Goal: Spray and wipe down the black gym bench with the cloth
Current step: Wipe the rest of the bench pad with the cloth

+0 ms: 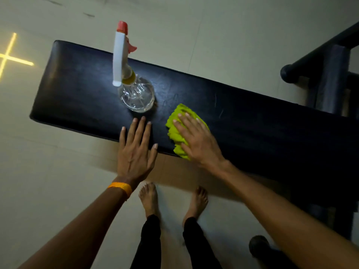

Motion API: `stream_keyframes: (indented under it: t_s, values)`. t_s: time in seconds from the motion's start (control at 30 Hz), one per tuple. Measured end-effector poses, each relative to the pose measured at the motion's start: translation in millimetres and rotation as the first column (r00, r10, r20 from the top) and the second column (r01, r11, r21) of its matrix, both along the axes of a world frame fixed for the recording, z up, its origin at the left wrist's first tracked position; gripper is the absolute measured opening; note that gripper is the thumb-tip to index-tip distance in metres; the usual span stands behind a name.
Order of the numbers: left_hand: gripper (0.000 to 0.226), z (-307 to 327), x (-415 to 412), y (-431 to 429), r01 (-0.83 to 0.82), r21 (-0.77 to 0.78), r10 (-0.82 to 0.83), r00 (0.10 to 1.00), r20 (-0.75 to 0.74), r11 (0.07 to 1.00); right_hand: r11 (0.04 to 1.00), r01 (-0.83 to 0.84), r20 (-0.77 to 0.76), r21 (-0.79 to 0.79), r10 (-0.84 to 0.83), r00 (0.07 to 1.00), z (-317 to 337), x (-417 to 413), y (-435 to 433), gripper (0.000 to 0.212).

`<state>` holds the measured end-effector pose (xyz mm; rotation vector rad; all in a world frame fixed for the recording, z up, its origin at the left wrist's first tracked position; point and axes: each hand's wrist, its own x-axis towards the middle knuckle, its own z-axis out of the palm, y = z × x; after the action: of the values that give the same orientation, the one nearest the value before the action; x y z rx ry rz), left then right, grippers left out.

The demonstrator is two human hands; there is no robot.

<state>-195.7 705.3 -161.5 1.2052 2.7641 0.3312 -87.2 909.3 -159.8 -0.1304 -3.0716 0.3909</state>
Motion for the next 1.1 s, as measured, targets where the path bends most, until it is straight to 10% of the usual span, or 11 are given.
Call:
stream_keyframes:
  t_s: [0.1,0.23,0.37,0.47,0.57,0.7,0.83,0.97,1.1]
  values:
    - [0.065,0.8,-15.5,-10.8,-0.086,-0.013,0.086,0.996,0.015,0.996,0.95,0.312,-0.028,0.018,-0.311,0.95,-5.9,-23.2,50.4,0.058]
    - [0.065,-4.1,-24.5,-16.3,-0.046,-0.049,0.045,0.999,-0.008,0.998,0.571,0.818,-0.017,-0.069,-0.821,0.571,4.7,-71.5,32.5,0.062]
    - [0.065,-6.5,-22.4,-15.7,-0.056,-0.047,0.055,0.998,-0.023,0.997,0.917,0.394,0.019,-0.068,-0.394,0.919,8.9,-75.6,-45.5,0.063]
    - [0.064,-5.8,-25.8,-22.5,-0.028,-0.043,0.028,0.999,-0.018,0.999,0.998,0.065,0.034,-0.013,-0.065,0.997,4.1,-67.8,-9.9,0.062]
    - [0.065,-4.9,-29.3,-26.0,0.009,-0.038,-0.01,1.0,-0.016,0.999,0.969,0.247,-0.002,0.028,-0.247,0.969,0.6,-57.5,43.0,0.058]
    - [0.066,-5.6,-24.9,-21.8,0.007,-0.063,-0.007,1.0,-0.011,0.998,0.708,0.703,-0.03,-0.061,-0.706,0.708,6.7,-46.7,-15.7,0.06]
    - [0.064,-2.6,-19.2,-16.7,-0.034,-0.054,0.035,0.999,0.014,0.998,0.97,0.243,-0.019,-0.006,-0.244,0.97,0.6,-35.2,-78.6,0.061]
    - [0.06,5.7,-28.4,-21.3,-0.006,0.011,0.005,0.998,0.066,1.0,0.993,0.026,-0.087,0.117,-0.016,0.996,-7.6,4.9,-6.7,0.046]
    - [0.061,10.8,-33.7,-24.2,0.019,-0.011,-0.018,0.997,0.069,1.0,0.812,0.583,-0.059,-0.027,-0.583,0.81,-2.2,43.9,24.3,0.055]
